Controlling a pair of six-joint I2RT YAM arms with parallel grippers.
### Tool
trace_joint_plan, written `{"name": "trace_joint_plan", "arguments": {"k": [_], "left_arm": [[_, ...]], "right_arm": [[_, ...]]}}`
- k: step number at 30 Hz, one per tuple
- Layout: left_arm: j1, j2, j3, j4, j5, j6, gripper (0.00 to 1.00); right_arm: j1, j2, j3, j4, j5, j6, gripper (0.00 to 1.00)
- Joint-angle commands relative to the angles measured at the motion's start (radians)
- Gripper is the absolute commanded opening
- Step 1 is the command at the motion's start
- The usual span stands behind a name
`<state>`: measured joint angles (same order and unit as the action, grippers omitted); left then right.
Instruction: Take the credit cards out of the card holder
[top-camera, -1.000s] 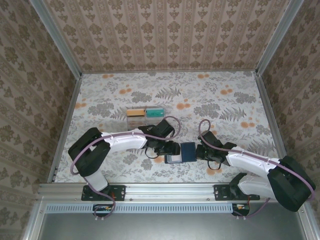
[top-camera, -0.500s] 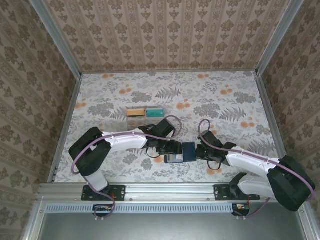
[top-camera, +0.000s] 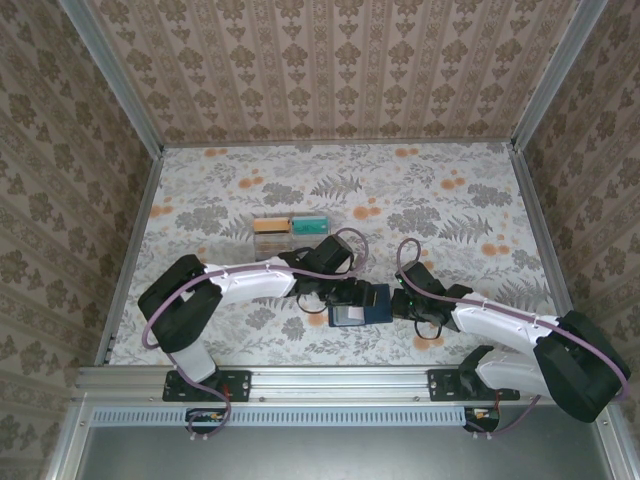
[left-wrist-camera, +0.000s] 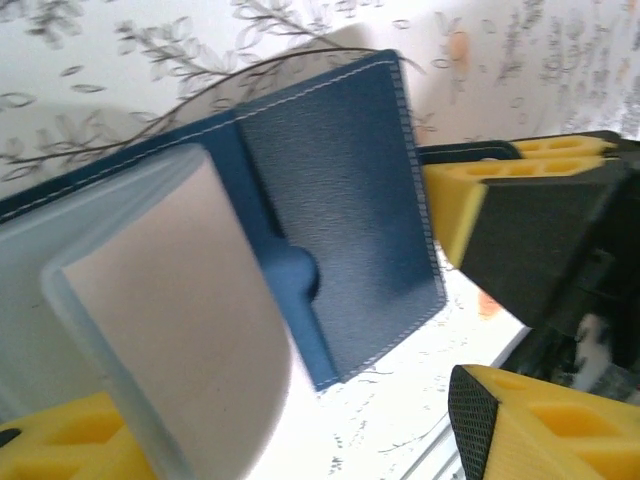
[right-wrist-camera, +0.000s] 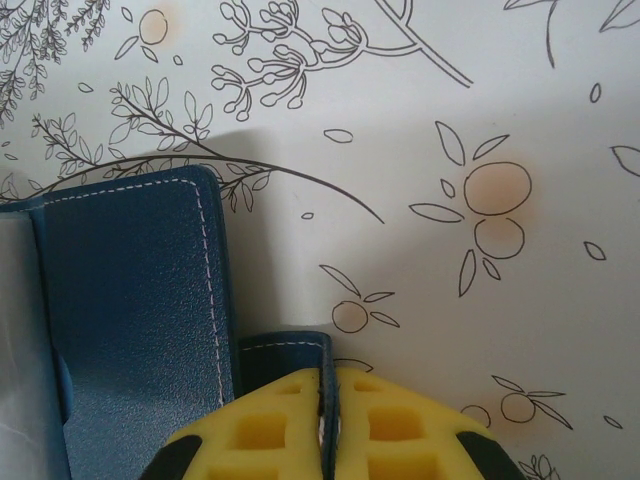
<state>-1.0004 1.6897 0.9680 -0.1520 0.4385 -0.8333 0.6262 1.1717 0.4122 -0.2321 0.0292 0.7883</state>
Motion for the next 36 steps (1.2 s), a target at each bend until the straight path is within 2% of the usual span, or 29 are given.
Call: {"name": "trace_joint_plan", "arguments": {"k": [1,7,15,21,26,29,31,36], "left_arm": [[-0.011,0.024,0.068,0.059,0.060,0.031,0.66],[-0.016,0.113,0.152,0.047,0.103,0.031,0.63],[-0.016,0.217,0.220,-0.006,0.113,0.028,0.62],[-0.013,0.264,0.253,-0.038,0.109,0.025,0.62],[-0.012,0.270,0.261,-0.056,0.086,0.019,0.62],[-0.009,0.263,0.254,-0.057,0.075,0.014,0.62],[-0.005,0.266,0.253,-0.055,0.072,0.010,0.62],[0.003,0.284,0.266,-0.076,0.048,0.004,0.62]], "right_arm": [[0.000,0.009,-0.023,0.017,-0.029,0.006,0.08],[-0.005,-0.048,-0.029,0.002,-0.017,0.022,0.10],[-0.023,-0.278,-0.053,-0.108,0.020,0.045,0.16],[-0.026,-0.391,-0.088,-0.064,-0.074,0.063,0.18],[-0.025,-0.385,-0.123,0.050,-0.175,0.095,0.17],[-0.022,-0.365,-0.130,0.075,-0.197,0.105,0.11],[-0.020,-0.367,-0.133,0.080,-0.204,0.111,0.11],[-0.017,-0.440,-0.124,-0.001,-0.162,0.115,0.27]]}}
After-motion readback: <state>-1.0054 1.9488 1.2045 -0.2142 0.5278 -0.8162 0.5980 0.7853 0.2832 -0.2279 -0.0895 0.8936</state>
